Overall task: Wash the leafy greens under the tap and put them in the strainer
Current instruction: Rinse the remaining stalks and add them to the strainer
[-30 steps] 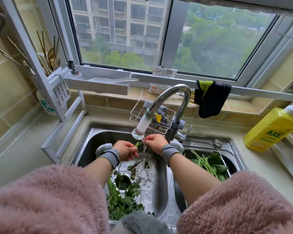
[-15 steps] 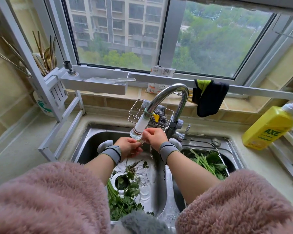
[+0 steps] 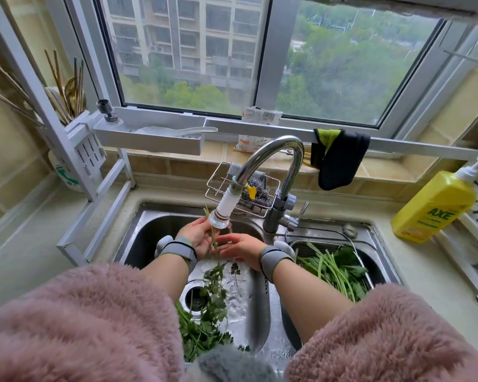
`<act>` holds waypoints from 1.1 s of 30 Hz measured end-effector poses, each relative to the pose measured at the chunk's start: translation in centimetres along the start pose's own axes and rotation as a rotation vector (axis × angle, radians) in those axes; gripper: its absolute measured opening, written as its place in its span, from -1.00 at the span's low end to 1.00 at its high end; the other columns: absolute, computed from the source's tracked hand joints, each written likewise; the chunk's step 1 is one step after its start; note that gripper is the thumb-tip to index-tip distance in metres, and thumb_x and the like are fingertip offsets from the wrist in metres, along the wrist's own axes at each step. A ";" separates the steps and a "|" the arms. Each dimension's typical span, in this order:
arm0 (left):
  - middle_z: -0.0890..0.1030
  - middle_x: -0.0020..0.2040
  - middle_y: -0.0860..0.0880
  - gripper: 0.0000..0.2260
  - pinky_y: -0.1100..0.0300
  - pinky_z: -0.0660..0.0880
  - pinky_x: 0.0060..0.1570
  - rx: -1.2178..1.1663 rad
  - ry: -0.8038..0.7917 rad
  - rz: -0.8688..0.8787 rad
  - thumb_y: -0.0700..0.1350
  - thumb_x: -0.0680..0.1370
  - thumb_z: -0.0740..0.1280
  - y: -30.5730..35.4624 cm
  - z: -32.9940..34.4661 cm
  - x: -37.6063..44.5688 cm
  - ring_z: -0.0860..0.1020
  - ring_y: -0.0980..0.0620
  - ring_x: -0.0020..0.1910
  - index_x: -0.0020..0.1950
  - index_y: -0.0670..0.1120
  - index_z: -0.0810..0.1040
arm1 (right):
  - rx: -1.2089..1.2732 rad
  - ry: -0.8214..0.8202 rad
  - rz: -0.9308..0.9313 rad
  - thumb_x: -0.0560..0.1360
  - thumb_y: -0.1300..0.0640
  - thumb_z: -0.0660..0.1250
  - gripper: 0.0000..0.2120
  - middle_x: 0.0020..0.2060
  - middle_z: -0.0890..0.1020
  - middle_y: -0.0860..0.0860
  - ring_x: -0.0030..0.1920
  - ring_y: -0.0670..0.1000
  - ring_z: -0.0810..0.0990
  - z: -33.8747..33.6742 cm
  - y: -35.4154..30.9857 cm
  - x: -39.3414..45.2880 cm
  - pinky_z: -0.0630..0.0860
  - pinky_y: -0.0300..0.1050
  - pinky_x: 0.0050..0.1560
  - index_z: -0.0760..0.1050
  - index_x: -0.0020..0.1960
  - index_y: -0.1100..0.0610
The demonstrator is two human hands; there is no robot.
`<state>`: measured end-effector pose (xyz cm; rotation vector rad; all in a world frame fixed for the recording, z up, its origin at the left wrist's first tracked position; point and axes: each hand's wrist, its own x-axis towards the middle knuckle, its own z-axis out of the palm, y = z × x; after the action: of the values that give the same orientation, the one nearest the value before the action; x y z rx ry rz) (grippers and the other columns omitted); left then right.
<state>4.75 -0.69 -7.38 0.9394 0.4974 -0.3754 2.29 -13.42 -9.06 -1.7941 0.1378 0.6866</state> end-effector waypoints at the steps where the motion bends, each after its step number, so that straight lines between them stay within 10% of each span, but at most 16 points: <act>1: 0.61 -0.51 -0.07 -0.70 0.19 0.58 -0.32 -0.036 0.007 0.015 -0.35 0.58 0.17 0.2 0.0 0.1 0.62 0.01 -0.43 0.31 -0.30 0.39 | -0.043 -0.008 -0.015 0.51 0.31 0.29 -0.67 -0.06 0.62 0.06 -0.16 -0.13 0.57 0.0 0.2 0.0 0.44 -0.41 -0.19 0.43 0.26 0.22; 5: 0.63 -0.48 -0.05 -0.87 0.10 0.50 0.03 -0.098 -0.007 0.031 -0.25 0.60 0.17 1.7 -0.1 0.2 0.62 0.05 -0.38 0.00 -0.23 0.50 | -0.186 0.053 -0.058 0.54 0.10 0.29 -0.89 -0.31 0.58 -0.07 -0.30 -0.16 0.55 -0.1 0.4 -0.1 0.43 -0.36 -0.20 0.56 -0.13 0.04; 10: 0.61 -0.50 -0.01 -0.82 0.21 0.51 -0.20 -0.087 0.017 0.124 -0.22 0.60 0.17 3.9 -1.5 0.7 0.60 0.10 -0.49 -0.17 -0.16 0.47 | -0.216 0.089 -0.043 0.55 0.10 0.27 -0.72 -0.43 0.62 -0.15 -0.22 0.01 0.50 -0.4 0.8 0.1 0.42 -0.09 -0.02 0.58 -0.30 -0.07; 18: 0.62 -0.35 -0.04 -0.83 0.24 0.46 -0.22 0.104 0.112 0.225 -0.20 0.59 0.22 4.3 -2.8 0.6 0.55 0.07 -0.39 -0.19 -0.13 0.49 | 0.195 0.193 -0.063 0.55 0.33 0.24 -0.85 -0.37 0.54 0.13 -0.60 -0.16 0.47 -0.8 -0.4 0.2 0.45 -0.37 -0.53 0.48 -0.19 0.26; 23: 0.61 -0.31 -0.01 -0.84 0.29 0.46 -0.27 0.280 0.105 0.198 -0.18 0.59 0.23 3.8 -3.1 0.3 0.49 0.09 -0.36 -0.17 -0.09 0.53 | 0.308 0.219 -0.098 0.55 0.41 0.16 -0.80 -0.30 0.53 0.15 -0.55 -0.16 0.55 -0.4 -1.5 1.1 0.55 -0.38 -0.40 0.42 0.17 0.39; 29: 0.62 -0.43 0.10 -0.85 0.19 0.41 -0.21 0.470 0.061 0.157 -0.17 0.60 0.22 3.2 -3.3 0.2 0.48 0.05 -0.28 -0.10 -0.09 0.56 | 0.127 0.298 -0.070 0.60 0.32 0.12 -0.74 -0.42 0.50 0.11 -0.66 -0.17 0.46 0.0 -2.6 0.7 0.40 -0.39 -0.60 0.41 -0.25 0.25; 33: 0.59 -0.25 -0.01 -0.86 0.26 0.52 -0.33 0.737 -0.022 0.111 -0.21 0.61 0.19 2.5 -3.0 -0.3 0.47 0.02 -0.24 -0.04 -0.09 0.54 | -0.035 0.372 -0.098 0.55 0.31 0.17 -0.81 -0.38 0.50 -0.01 -0.47 -0.12 0.39 -0.1 -2.5 0.8 0.33 -0.37 -0.51 0.51 0.10 0.25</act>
<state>5.05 3.23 -6.96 1.6652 0.2789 -0.4777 4.08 -12.48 -7.37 -1.9340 0.2860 0.2812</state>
